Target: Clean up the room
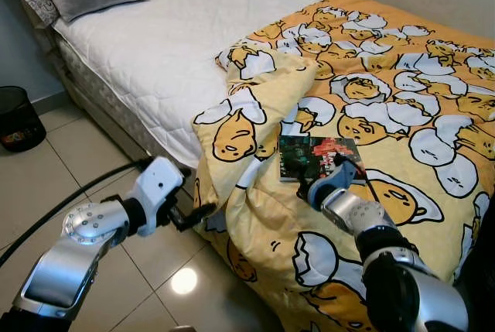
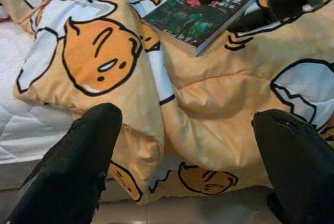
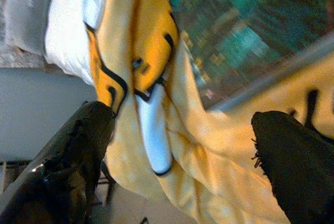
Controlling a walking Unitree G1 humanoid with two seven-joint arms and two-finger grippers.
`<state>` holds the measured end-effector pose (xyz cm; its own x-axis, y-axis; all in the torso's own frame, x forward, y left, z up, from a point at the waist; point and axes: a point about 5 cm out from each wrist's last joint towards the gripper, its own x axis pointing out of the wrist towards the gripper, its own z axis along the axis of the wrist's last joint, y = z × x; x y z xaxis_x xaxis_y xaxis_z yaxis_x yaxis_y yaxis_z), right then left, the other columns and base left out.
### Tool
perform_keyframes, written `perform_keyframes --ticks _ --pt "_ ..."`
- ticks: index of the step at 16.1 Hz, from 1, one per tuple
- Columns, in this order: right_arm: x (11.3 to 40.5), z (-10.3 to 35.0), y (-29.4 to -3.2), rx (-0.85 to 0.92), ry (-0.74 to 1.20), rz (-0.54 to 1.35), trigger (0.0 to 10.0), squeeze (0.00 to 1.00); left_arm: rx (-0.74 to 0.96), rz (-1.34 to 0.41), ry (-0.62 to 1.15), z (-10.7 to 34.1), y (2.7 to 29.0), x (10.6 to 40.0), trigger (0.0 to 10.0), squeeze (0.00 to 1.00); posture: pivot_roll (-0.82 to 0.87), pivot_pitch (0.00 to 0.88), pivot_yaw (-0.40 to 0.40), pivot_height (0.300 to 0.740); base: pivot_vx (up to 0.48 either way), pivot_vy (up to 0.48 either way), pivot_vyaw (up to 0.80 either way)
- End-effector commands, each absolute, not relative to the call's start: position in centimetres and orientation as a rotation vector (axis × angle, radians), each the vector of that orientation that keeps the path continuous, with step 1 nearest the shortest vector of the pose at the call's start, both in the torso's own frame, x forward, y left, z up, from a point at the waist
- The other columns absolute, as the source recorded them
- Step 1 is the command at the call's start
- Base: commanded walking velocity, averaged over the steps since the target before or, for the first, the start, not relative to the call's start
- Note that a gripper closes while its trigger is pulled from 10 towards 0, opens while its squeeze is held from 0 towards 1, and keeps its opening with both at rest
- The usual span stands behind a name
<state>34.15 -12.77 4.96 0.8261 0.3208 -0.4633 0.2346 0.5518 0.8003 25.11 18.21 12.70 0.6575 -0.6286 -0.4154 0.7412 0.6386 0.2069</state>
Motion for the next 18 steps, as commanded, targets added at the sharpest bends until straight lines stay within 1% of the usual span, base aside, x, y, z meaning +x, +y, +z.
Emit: perform_keyframes --ticks 1,2,4,8,10,12,14,15,18 --pt "34.7 5.6 -13.1 1.015 0.585 0.050 10.0 1.00 0.385 -0.827 0.316 13.1 17.9 24.9 10.0 1.00 0.19 0.000 -0.028 0.740 0.000 0.000 0.00" --pt "34.7 5.5 -13.3 1.018 0.577 0.030 10.0 1.00 0.385 -0.840 0.319 13.2 17.7 24.8 10.0 1.00 0.20 0.000 -0.027 0.740 0.000 0.000 0.00" --pt "34.6 4.8 -14.0 1.009 0.550 -0.080 10.0 1.00 0.385 -0.858 0.325 13.5 17.7 24.5 10.0 1.00 0.22 0.000 -0.030 0.740 0.000 0.000 0.00" --pt "34.4 4.3 -14.1 0.966 0.560 -0.117 10.0 1.00 0.380 -0.862 0.333 14.1 18.1 23.8 10.0 1.00 0.26 0.000 -0.034 0.740 0.000 0.000 0.00" --pt "34.6 4.5 -14.6 1.006 0.513 -0.166 10.0 1.00 0.375 -0.866 0.339 14.5 18.3 23.3 10.0 1.00 0.29 0.008 -0.037 0.740 0.000 0.000 0.00" --pt "34.4 4.2 -14.6 0.995 0.518 -0.177 10.0 1.00 0.378 -0.876 0.350 14.7 18.3 23.0 10.0 1.00 0.31 0.046 -0.038 0.740 0.000 0.000 0.00" --pt "34.3 4.1 -14.6 0.991 0.517 -0.191 10.0 1.00 0.382 -0.880 0.354 14.8 18.3 22.8 10.0 1.00 0.31 0.059 -0.039 0.740 0.000 0.000 0.00" --pt "34.3 4.0 -14.7 1.003 0.510 -0.208 10.0 1.00 0.380 -0.881 0.354 15.1 18.3 22.7 10.0 1.00 0.33 0.094 -0.036 0.740 0.000 0.000 0.00" --pt "34.2 3.9 -14.6 0.996 0.513 -0.225 10.0 1.00 0.382 -0.882 0.360 15.6 18.3 22.1 10.0 1.00 0.35 0.133 -0.029 0.740 0.000 0.000 0.00"
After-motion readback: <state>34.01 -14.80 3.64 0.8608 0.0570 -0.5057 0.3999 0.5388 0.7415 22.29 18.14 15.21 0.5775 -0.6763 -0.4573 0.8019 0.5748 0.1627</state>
